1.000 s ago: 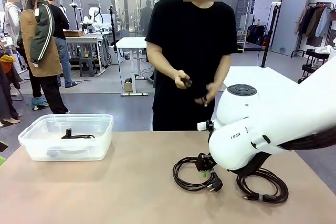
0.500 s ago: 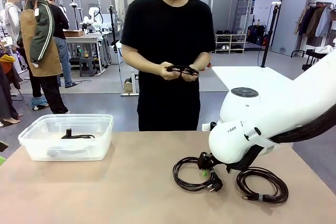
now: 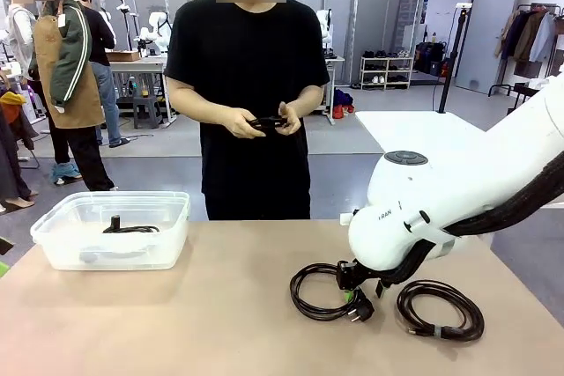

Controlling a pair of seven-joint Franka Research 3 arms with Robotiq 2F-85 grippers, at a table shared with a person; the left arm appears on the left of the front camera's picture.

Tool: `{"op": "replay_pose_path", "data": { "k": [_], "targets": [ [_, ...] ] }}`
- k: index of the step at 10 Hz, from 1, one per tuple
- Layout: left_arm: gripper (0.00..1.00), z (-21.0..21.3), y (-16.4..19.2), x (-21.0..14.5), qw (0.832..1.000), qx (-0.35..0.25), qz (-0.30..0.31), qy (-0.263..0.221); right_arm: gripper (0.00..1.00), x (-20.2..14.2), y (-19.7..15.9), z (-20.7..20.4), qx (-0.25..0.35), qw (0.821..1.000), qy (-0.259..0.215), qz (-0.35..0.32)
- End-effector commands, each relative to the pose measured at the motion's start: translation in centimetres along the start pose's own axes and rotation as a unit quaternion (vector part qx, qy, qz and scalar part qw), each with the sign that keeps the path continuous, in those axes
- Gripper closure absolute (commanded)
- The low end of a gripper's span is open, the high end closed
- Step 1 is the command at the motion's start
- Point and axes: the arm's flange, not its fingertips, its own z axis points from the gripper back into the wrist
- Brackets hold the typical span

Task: Organize and store the cables.
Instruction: Place the Power Cable into the Organizing box.

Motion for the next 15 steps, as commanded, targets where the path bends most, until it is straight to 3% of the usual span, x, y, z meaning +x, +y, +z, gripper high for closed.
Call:
{"op": "replay_pose_path", "data": {
  "k": [1, 2, 3, 4, 5, 14, 15],
  "targets": [
    [0.0, -0.05, -0.02, 0.1, 1.0, -0.001, 0.006, -0.002, 1.0, 0.35, 0.46, 0.73, -0.01, 1.0, 0.004, -0.003],
    [0.0, -0.05, -0.02, 0.1, 1.0, -0.001, 0.006, -0.002, 1.0, 0.39, 0.46, 0.81, -0.012, 1.0, 0.006, -0.003],
    [0.0, -0.05, -0.02, 0.1, 1.0, -0.001, 0.006, -0.002, 0.86, 0.39, 0.45, 0.95, -0.014, 1.0, 0.007, -0.001],
    [0.0, -0.05, -0.02, 0.1, 1.0, -0.001, 0.006, -0.002, 0.96, 0.46, 0.37, 1.01, -0.011, 1.0, 0.008, -0.002],
    [0.0, -0.05, -0.02, 0.1, 1.0, -0.001, 0.006, -0.002, 1.0, 0.54, 0.3, 0.99, -0.011, 1.0, 0.01, -0.003],
    [0.0, -0.05, -0.02, 0.1, 1.0, -0.001, 0.006, -0.002, 1.0, 0.34, 0.11, 0.81, -0.003, 1.0, 0.007, 0.001],
    [0.0, -0.05, -0.02, 0.1, 1.0, -0.001, 0.006, -0.002, 0.8, 0.33, 0.08, 0.8, -0.002, 1.0, 0.012, -0.003]
  ]
}}
